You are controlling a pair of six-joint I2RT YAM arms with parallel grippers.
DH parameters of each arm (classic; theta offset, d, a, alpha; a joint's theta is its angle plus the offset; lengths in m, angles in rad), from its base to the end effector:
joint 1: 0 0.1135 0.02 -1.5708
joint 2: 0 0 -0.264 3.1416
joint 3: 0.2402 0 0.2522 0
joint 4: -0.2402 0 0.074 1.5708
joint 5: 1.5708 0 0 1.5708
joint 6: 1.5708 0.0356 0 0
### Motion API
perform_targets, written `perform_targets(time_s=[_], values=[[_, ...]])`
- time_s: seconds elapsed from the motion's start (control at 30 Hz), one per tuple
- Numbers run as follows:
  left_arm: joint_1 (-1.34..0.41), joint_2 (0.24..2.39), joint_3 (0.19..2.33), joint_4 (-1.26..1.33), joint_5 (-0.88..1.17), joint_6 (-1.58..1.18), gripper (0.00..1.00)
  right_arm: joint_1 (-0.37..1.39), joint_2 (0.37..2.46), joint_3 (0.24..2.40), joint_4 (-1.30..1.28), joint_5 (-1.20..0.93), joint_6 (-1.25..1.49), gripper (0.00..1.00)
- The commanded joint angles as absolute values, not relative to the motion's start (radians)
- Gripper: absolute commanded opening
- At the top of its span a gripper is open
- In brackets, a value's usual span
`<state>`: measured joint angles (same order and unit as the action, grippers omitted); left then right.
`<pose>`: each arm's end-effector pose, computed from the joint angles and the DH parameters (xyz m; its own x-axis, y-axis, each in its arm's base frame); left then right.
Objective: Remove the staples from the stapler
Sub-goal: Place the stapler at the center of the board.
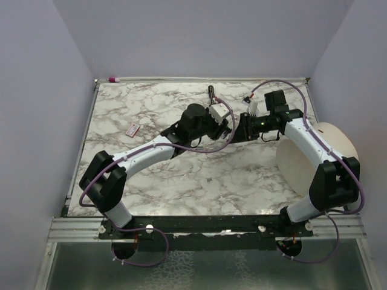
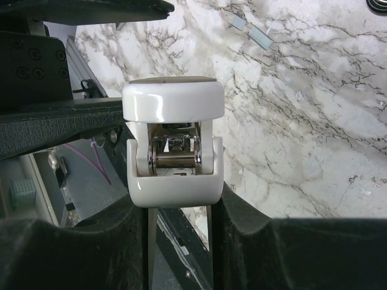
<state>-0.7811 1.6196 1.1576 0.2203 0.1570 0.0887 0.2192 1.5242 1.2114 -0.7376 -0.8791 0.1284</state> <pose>0.2694 -0.2749 0.2956 -0.0981 0.2205 -0.9704 0.8151 0.5772 0.0487 0.2940 0.0936 0.2750 -0.9055 -0.1180 -0.4076 -0.3998 0.5590 0.7264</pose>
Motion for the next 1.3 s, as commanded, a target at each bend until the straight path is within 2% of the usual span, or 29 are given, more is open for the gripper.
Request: perform_targets(time_s=[0.0,0.17,0.23,0.33,0.47,0.83,1.27], values=[[-0.777,1.651,1.192,0.142,0.109,0.119,0.45,0.227,1.505,1.250,-0.738,-0.979,0.121,0.01],[-0.779,1.669,1.214,0.121,0.106,0.126,0.40,0.238,1.504,1.239,-0.730,-0.987,0.125,0.01],[-0.778,1.669,1.215,0.123,0.110,0.127,0.34,0.239,1.501,1.239,-0.728,-0.987,0.127,0.01],[-0.779,1.670,1.209,0.132,0.116,0.121,0.12,0.241,1.499,1.245,-0.726,-0.990,0.129,0.01],[-0.779,1.672,1.201,0.151,0.139,0.105,0.01,0.241,1.502,1.255,-0.710,-0.990,0.147,0.01],[-0.779,1.747,1.237,0.152,0.130,-0.117,0.00,0.241,1.526,1.163,-0.547,-0.948,0.298,0.16],[-0.778,1.851,1.304,0.067,0.132,-0.293,0.00,0.239,1.549,1.100,-0.402,-0.810,0.384,0.52]])
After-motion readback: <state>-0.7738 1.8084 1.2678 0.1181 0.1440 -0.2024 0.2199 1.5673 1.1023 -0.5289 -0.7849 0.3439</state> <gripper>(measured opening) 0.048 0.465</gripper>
